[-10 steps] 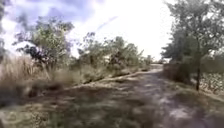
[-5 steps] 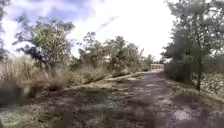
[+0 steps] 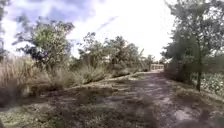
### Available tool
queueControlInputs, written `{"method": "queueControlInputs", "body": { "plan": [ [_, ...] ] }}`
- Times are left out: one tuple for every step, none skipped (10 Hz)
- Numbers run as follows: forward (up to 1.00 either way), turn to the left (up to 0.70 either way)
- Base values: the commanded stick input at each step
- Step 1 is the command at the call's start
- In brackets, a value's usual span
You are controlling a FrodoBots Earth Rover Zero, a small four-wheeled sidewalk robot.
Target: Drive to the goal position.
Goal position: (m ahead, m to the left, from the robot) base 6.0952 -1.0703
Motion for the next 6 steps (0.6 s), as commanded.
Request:
{"method": "queueControlInputs", "body": {
  "plan": [
    [1.0, 0.0],
    [1.0, 0.0],
    [1.0, 0.0],
    [1.0, -0.15],
    [1.0, -0.32],
    [1.0, -0.4]
  ]
}}
